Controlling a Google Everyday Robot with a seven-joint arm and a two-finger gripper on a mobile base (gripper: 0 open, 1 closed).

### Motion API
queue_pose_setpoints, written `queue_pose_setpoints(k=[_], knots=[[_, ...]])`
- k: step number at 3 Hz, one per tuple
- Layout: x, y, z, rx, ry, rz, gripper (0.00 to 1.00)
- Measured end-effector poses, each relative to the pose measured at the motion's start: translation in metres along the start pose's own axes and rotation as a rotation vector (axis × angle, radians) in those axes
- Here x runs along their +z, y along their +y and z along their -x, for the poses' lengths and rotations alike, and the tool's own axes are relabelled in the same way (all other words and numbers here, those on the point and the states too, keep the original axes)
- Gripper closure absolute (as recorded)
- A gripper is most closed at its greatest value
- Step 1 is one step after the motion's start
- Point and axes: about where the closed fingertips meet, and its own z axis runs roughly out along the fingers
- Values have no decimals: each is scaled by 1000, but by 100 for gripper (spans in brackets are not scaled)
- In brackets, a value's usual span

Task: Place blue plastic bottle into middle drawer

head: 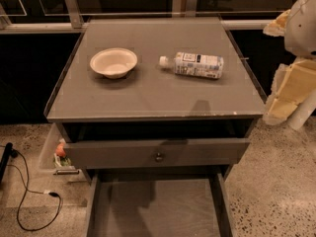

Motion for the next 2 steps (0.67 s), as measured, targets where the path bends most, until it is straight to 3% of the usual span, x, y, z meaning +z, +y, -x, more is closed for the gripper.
queue_pose_setpoints(k=[1,2], knots=[[0,0,0,0,0,0,0],[9,-21,16,-9,-48,-1,0]])
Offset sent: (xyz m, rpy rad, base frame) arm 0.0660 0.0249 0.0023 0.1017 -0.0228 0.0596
